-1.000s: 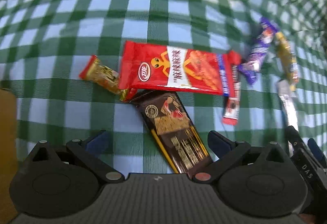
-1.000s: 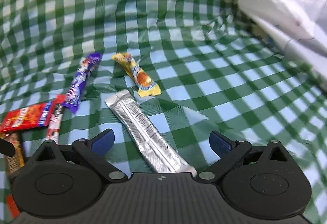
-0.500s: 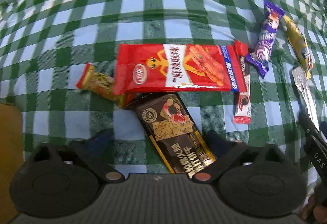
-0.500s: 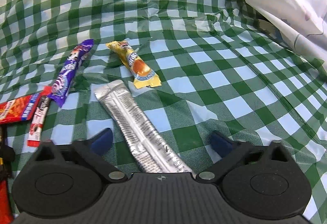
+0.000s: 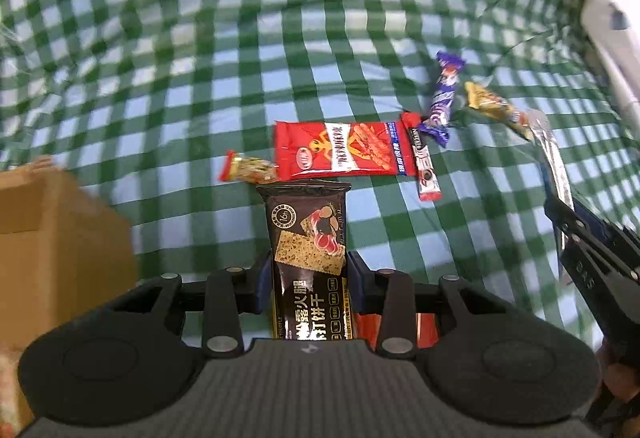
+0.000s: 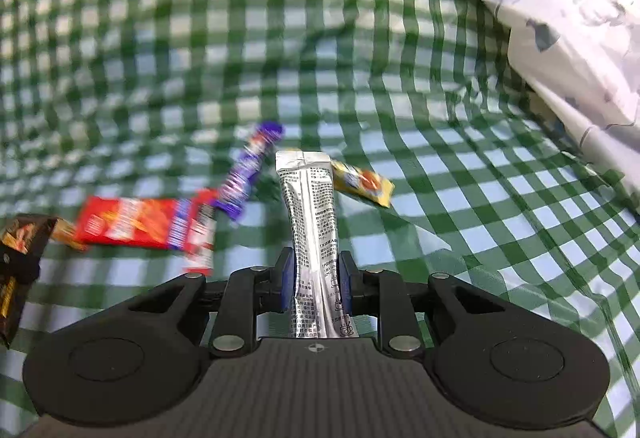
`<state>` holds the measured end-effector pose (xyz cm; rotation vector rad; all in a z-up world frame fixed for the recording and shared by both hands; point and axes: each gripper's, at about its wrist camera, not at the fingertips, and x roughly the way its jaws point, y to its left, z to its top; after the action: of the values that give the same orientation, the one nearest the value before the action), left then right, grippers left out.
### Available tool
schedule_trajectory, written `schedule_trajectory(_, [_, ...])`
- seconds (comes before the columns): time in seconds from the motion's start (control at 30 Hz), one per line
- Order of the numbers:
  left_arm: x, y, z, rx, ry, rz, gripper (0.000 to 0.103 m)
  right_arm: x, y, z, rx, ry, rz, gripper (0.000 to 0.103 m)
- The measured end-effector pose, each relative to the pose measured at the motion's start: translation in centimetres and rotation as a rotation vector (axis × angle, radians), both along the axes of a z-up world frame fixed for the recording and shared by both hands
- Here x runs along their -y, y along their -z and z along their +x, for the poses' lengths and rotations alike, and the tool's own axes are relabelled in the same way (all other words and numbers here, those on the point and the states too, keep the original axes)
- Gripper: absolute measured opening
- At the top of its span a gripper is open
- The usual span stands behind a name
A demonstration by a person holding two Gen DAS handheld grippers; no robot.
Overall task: Organize snacks
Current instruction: 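Grasp the dark chocolate bar with the left tool while the right grasps the silver bar, then carry the chocolate bar and silver bar over the cardboard box with both tools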
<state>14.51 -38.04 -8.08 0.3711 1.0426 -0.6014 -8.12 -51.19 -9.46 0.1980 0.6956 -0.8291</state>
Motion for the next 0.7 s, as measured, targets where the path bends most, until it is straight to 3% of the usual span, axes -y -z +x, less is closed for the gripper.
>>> schedule_trajectory(0.3, [-12.3, -7.8, -7.0, 0.079, 0.029, -0.109, 0.042, -12.3, -7.1, -1.5, 0.172, -0.092, 0.002, 0.024])
schedule_trajectory(0.5, [-22.3, -10.8, -10.3, 0.064, -0.037, -0.113, 0.042, -22.3, -10.0, -1.2, 0.216, -0.204, 0.11, 0.024])
schedule_trajectory(0.7, [-32.7, -12.1, -12.3, 0.107, -0.165, -0.124, 0.042, -31.6, -11.5, -0.9, 0.217, -0.332, 0.216, 0.024])
